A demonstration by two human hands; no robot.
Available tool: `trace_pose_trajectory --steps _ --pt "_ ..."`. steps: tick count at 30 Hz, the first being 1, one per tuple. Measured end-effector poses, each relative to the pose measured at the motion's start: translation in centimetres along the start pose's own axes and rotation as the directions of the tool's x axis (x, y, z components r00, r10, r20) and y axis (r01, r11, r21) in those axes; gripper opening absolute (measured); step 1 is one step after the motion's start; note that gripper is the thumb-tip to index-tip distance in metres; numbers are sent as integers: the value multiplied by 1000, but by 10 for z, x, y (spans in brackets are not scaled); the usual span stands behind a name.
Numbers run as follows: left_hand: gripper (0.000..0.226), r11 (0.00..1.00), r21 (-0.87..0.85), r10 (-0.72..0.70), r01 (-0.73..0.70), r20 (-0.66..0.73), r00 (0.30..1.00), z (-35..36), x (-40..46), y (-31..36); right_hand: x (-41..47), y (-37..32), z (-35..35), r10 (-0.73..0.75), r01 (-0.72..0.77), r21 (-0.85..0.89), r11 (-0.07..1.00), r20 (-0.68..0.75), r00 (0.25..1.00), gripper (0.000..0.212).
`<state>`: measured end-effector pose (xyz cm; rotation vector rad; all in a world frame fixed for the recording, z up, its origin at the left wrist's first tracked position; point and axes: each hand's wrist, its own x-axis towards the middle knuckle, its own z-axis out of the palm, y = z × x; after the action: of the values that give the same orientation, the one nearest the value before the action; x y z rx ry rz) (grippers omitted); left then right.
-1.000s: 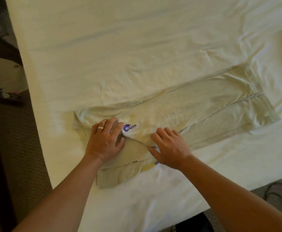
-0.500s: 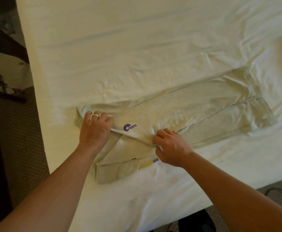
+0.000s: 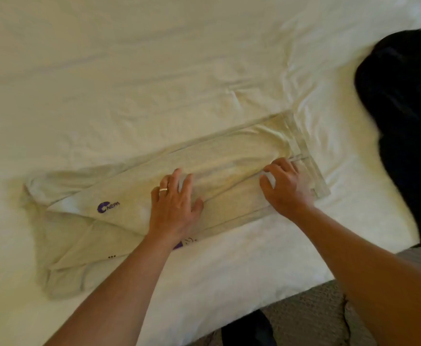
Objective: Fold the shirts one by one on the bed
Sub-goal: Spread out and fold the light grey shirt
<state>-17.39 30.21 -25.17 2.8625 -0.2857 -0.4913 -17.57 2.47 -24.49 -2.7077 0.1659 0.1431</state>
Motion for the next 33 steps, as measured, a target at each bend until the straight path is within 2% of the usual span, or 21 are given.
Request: trace_pose_trajectory --steps 2,4,7,10,15,16,18,20,21,22,23,24,25,26,27,29,31,33 --pt "63 994 -93 -59 61 26 998 3 9 29 17 23 -20 229 -230 -17 973 -25 973 42" --pt "61 994 -64 -83 88 72 994 10 17 51 36 40 -34 426 -426 13 905 -5 905 58" --pt "55 992 13 -125 125 45 991 24 17 67 56 53 -39 555 -563 53 825 112 824 83" --pt "58 989 8 -144 144 -5 989 35 7 78 64 58 -36 570 -596 91 798 206 795 84" --pt "68 976 -37 -208 216 162 965 31 5 92 77 61 -40 557 -677 307 669 395 730 59" --pt "67 967 -67 -232 247 176 956 27 7 94 77 60 -43 529 -650 300 698 397 750 52" --pt "63 927 -163 -308 338 183 934 14 13 99 72 49 -50 439 -514 181 839 334 834 37" --pt "56 883 -267 -370 387 111 922 4 21 106 62 32 -57 334 -374 90 923 296 895 30" --pt "51 836 -370 -407 405 78 910 -2 26 108 56 17 -60 281 -315 75 946 289 915 28" --pt "43 732 -540 -444 415 83 892 -9 32 109 51 3 -61 227 -252 59 966 277 934 25" --pt "35 543 -724 -477 425 150 866 -18 37 109 45 -13 -62 171 -187 42 981 258 951 23" --pt "31 287 -850 -473 442 275 837 -31 40 108 40 -31 -60 113 -125 32 992 238 965 22" --pt "38 55 -868 -410 493 430 804 -43 41 104 33 -49 -59 60 -71 42 997 224 973 22" --pt "48 -117 -825 -294 553 560 774 -56 39 97 27 -70 -57 19 -37 71 997 240 971 22" --pt "57 -208 -777 -182 593 627 758 -65 35 89 21 -86 -54 -11 -31 140 990 285 958 23" --pt "73 -292 -740 -62 606 647 760 -77 24 60 9 -120 -45 -67 -124 371 920 463 884 35" --pt "72 -317 -747 -31 585 624 780 -83 18 41 2 -131 -38 -94 -311 592 744 552 828 41" --pt "48 -237 -785 -106 572 606 788 -80 15 24 0 -131 -27 -19 -324 685 653 443 896 31"
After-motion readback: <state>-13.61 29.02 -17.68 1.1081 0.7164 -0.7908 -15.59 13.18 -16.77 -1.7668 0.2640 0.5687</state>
